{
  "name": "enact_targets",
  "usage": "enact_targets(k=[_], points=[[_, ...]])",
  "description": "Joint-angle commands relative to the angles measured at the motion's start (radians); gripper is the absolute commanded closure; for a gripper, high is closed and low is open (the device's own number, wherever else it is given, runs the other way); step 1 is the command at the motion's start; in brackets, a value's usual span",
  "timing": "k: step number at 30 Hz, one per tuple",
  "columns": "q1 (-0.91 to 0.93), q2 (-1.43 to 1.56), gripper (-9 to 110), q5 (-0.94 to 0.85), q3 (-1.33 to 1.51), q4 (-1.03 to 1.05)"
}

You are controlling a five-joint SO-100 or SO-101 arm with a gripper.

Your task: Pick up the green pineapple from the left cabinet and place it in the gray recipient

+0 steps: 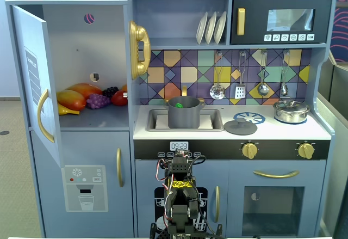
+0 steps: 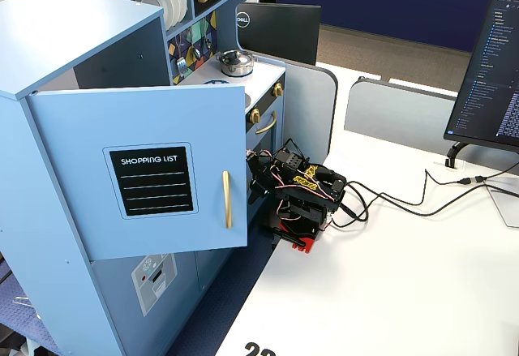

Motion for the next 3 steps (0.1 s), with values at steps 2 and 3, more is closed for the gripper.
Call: enact_targets(k=[2, 3], points=[[0.011, -0.008, 96, 0.023, 0.000, 0.176], [0.011, -0.008, 96, 0.023, 0.000, 0.176]])
